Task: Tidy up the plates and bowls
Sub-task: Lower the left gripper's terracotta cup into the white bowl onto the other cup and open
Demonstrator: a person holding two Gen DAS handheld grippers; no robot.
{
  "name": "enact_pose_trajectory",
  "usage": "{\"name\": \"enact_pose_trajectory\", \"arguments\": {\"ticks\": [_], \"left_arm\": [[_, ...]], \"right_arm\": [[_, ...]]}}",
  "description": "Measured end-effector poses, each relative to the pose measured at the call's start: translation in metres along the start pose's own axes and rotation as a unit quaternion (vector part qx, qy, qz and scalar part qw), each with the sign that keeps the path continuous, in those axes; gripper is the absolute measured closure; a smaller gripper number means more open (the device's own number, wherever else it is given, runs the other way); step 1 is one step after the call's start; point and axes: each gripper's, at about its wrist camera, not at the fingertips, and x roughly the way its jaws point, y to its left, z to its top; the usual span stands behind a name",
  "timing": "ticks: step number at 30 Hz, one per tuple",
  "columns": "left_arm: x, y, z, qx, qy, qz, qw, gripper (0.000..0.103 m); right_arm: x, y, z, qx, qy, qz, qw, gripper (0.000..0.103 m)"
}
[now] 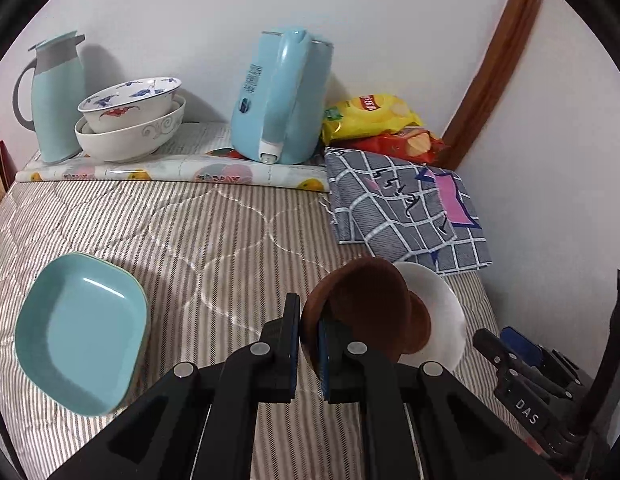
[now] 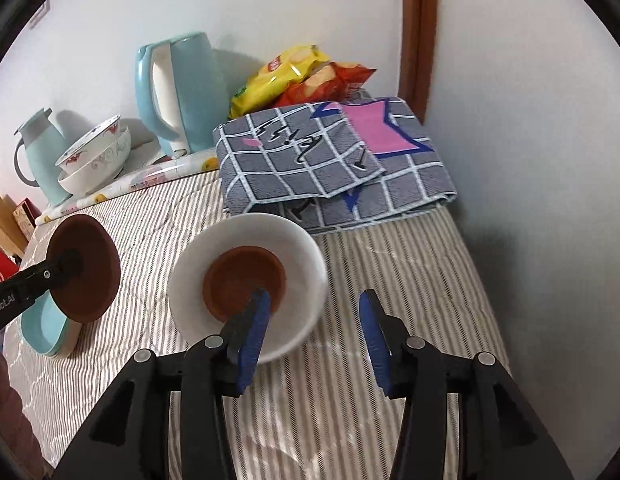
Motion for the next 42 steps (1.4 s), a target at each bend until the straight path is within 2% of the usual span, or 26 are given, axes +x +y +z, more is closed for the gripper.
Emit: {"name": "enact_pose_trajectory", "arguments": {"ticks": [12,22,42], "left_arm": [[0.008,-0.031,-0.007,-0.006,0.008,-0.014,0.9998,0.095],[0.041,-0.053,-0.005,0.006,0.034,-0.022,0.9992,0.095],[0.092,-0.063,-0.005,0.012,0.075,-0.024,0.9968,0.095]], "right_arm": [[-0.021,-0.040,-0.023,0.013,-0.008,-0.006,1.000,0.056],[-0.019,-0.064,-0.028,0.029,-0.007,-0.008,1.000,0.056],[0.004,-0.076,-0.024,0.040,0.010,-0.005,0.999,0.056]]}}
